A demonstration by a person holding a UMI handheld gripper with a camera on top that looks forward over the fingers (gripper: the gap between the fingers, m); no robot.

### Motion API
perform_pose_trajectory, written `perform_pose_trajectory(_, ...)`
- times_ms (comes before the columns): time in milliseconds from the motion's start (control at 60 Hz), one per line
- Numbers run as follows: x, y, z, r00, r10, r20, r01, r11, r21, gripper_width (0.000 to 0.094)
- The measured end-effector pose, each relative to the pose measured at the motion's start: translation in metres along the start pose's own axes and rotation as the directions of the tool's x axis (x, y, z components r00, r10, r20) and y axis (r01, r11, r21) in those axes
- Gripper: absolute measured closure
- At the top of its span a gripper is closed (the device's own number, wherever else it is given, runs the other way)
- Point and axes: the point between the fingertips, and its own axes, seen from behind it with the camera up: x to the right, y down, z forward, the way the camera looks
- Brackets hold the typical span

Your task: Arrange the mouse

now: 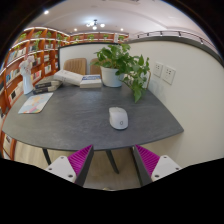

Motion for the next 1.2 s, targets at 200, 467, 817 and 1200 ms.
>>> perform_pose_trajectory(200, 0.023, -0.032, 0.075, 0.999, 0.040, 0.028, -0.040, 0.999, -0.011, 0.0123)
perform_pose_trajectory(467, 0.019, -0.070, 0.145, 0.996, 0.050, 0.078, -0.048, 0.999, -0.022, 0.0176)
perform_pose_trajectory(817, 0.017, -0.071, 0.155, 0.998, 0.032, 0.055, -0.029, 0.998, -0.060, 0.0563)
perform_pose_trajectory(1200, -0.041, -0.275, 0.041, 0.989, 0.055, -0.138, -0.031, 0.984, 0.174, 0.0593)
